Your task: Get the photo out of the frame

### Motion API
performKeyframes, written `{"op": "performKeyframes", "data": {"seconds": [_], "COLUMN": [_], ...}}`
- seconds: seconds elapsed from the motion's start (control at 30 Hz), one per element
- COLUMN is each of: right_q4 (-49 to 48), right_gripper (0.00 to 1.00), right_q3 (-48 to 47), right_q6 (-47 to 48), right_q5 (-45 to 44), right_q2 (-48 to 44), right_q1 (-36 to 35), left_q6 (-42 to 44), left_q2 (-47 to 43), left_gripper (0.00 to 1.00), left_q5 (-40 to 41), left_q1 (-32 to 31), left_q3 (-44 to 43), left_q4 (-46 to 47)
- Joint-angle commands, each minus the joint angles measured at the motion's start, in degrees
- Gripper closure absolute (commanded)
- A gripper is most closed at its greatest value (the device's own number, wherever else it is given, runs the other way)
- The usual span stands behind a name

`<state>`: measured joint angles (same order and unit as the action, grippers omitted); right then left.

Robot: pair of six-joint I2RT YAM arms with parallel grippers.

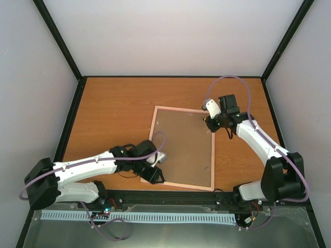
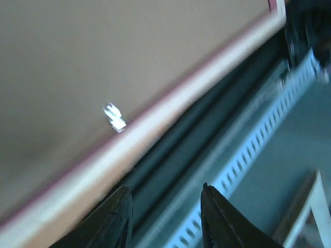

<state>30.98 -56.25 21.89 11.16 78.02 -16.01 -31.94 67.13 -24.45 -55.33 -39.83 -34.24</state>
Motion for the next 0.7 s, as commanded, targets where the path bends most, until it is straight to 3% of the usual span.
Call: {"op": "performKeyframes", "data": {"seconds": [0.0, 0.13, 0.37, 0.67], "right_q4": [-1.02, -1.46, -1.86, -2.38], "right_gripper": [0.97, 0.97, 0.97, 0.97], "right_q3": [-3.56, -4.21, -3.93, 1.07], "right_q6": [1.75, 2.67, 2.77, 5.39], "right_q5": [-1.15, -1.13, -1.46, -4.7], "right_q2": [3.18, 7.01, 10.9, 6.11], "right_q1": [1.91, 5.25, 6.87, 6.87], "left_q6": [-4.88, -9.29, -17.09, -21.6], "left_q2": [1.61, 3.84, 8.91, 7.32], "left_gripper": [0.62, 0.59, 0.41, 0.39], "left_q5": [-6.85, -6.94, 3.32, 8.54], "left_q1": [-8.81, -11.58, -10.97, 0.56], "left_q3": [1.89, 5.03, 5.72, 8.08], "left_q4": [2.82, 7.96, 7.24, 9.38]}}
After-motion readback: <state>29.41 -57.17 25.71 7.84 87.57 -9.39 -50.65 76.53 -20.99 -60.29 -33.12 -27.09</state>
